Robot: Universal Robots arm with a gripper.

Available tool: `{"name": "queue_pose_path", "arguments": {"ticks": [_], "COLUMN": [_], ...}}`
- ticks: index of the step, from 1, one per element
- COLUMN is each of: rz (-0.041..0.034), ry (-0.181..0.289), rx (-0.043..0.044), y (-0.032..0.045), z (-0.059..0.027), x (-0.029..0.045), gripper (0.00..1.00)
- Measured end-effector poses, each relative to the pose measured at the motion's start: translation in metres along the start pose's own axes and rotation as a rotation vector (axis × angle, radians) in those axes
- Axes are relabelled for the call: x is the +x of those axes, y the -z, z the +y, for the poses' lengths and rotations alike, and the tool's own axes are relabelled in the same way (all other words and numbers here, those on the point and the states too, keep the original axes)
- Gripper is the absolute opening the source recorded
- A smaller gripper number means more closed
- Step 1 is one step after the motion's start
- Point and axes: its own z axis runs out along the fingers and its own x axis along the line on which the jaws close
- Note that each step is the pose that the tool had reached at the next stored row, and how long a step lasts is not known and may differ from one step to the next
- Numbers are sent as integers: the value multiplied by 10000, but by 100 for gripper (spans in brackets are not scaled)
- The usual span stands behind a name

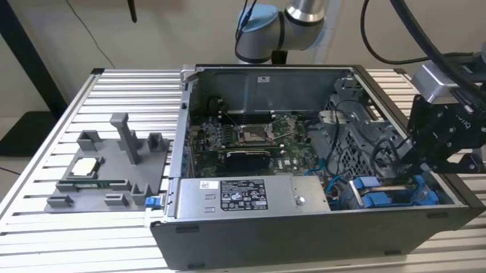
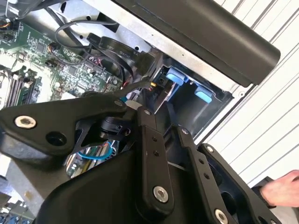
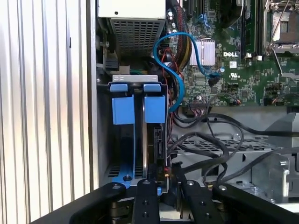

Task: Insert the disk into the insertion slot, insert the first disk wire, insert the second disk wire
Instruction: 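Insert the first disk wire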

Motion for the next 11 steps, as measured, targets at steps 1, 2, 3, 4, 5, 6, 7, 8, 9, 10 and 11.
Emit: {"name": "queue_pose_path", "arguments": {"ticks": [1, 2, 3, 4, 5, 6, 7, 8, 9, 10, 11], "rz": [-1, -2, 0, -1, -1, -1, -1, 0, 0, -1, -2], "ry": [-2, -3, -3, -4, -4, -5, -6, -6, -6, -7, -6], "rx": [0, 0, 0, 1, 1, 0, 1, 1, 1, 0, 0], "y": [13, 26, 41, 55, 69, 84, 99, 113, 125, 132, 139], "z": [1, 1, 1, 1, 2, 2, 3, 3, 3, 4, 4], "x": [-1, -2, -4, -5, -6, -8, -9, -10, -11, -12, -12], "gripper": [27, 27, 27, 27, 27, 27, 27, 27, 27, 27, 27]}}
